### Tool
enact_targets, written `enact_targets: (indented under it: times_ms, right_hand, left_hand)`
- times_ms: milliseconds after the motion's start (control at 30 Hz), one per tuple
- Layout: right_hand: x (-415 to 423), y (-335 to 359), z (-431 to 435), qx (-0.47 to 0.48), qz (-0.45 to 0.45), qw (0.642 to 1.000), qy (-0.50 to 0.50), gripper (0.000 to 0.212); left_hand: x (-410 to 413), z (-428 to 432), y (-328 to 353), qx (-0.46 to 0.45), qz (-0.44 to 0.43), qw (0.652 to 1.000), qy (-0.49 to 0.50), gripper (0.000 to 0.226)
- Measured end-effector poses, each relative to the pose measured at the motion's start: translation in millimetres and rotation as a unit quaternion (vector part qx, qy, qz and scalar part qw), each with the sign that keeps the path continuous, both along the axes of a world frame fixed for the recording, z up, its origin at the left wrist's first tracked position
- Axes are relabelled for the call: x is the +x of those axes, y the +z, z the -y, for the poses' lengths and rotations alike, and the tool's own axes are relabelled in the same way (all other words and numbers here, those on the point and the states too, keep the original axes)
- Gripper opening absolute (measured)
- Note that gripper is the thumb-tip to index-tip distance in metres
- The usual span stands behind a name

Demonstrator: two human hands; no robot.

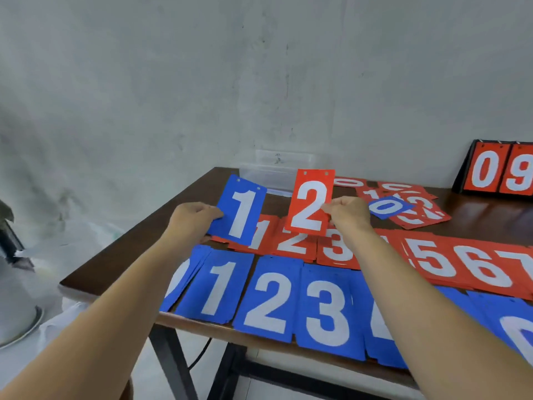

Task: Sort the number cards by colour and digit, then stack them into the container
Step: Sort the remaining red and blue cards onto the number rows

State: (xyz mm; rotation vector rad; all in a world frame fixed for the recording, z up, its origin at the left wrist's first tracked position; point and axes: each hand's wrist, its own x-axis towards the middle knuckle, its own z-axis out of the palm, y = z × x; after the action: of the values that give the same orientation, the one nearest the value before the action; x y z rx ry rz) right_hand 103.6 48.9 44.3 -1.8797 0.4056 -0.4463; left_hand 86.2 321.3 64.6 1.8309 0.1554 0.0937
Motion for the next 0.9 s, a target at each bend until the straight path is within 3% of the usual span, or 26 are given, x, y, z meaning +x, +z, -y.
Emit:
enact_targets:
  times_ms: [200,333,467,633,900]
  right_hand:
    - [-3,-21,-34,0.023,-0.040,0.999,-0.021,0.006]
    - [-1,-29,-42,-0.010,-0.068,0.996,-0.050,0.024]
    - [-1,-34,-45,-0.118,-0.117,0.984,-0.059,0.016]
    - [-3,-43,-54,-0.305,-0.173,0.932,-0.093,0.019]
    - [-5,-41,-58,-0.406,-0.185,0.887,-0.114,0.039]
  left_hand:
    - [-22,-36,-31,0.015,-0.046,0.996,-0.070,0.012]
    - [-33,-50,-50,0.025,-0.059,0.995,-0.076,0.016]
    - [-45,-54,-63,0.191,0.006,0.981,-0.036,0.014]
    - [-63,-45,-73,0.346,0.093,0.934,-0.005,0.028]
    - [-73,-30,-66,0.511,0.113,0.852,0.004,0.028]
